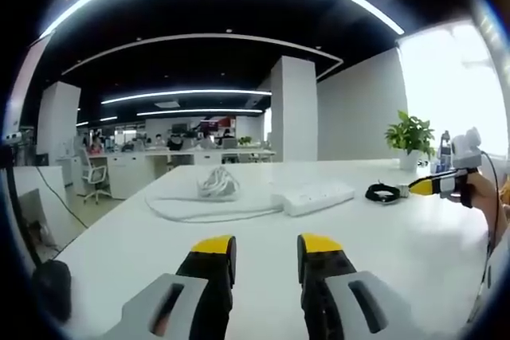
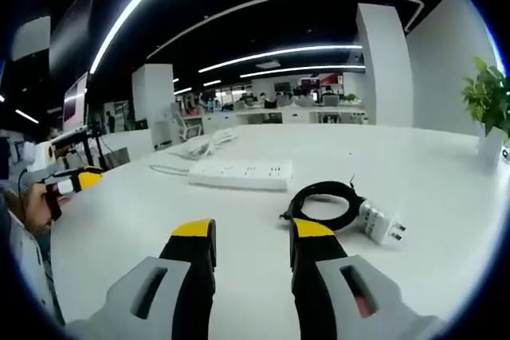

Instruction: Straighten the power strip on the desk, plug the charger into it

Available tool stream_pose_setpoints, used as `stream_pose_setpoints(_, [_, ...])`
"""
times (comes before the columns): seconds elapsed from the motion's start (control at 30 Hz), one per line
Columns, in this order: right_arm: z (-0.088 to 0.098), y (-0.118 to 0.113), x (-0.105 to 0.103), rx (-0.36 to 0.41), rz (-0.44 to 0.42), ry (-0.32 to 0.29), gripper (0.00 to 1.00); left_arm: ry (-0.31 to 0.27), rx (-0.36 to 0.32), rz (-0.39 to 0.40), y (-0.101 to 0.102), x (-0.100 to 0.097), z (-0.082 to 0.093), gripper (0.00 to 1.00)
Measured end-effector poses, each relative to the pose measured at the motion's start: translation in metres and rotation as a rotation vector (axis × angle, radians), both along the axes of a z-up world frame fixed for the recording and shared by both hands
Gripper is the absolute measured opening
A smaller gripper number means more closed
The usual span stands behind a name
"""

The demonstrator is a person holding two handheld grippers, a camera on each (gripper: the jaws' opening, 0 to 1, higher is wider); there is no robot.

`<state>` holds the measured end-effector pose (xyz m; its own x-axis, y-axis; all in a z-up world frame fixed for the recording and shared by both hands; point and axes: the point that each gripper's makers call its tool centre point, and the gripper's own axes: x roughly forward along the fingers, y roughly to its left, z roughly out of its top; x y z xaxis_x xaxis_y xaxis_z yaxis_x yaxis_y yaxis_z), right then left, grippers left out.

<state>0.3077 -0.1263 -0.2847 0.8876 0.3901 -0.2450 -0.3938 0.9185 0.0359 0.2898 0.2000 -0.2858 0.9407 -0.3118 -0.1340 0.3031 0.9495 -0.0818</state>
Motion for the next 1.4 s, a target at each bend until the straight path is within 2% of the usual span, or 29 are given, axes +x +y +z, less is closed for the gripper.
stream_pose_setpoints(0.17, [0.001,0.003,0.004,-0.020,0.014,-0.001,0.36,-0.005,0.001,-0.005,-0.001,0.002,0.002,0.31])
stream_pose_setpoints(0.47, [0.003,0.014,0.008,-0.010,0.076,0.008,0.36,-0.004,0.006,0.000,0.000,0.005,0.002,0.31])
stream_pose_setpoints(1.07, [0.012,0.022,0.018,-0.009,0.103,-0.014,0.36,-0.007,0.006,-0.025,0.000,0.005,0.004,0.31])
stream_pose_setpoints(1.27, [0.014,0.028,0.024,0.030,0.118,-0.018,0.35,0.008,0.017,-0.046,-0.002,0.010,-0.002,0.31])
stream_pose_setpoints(1.4, [0.013,0.031,0.028,0.041,0.117,-0.016,0.34,0.004,0.023,-0.056,-0.002,0.014,0.000,0.31])
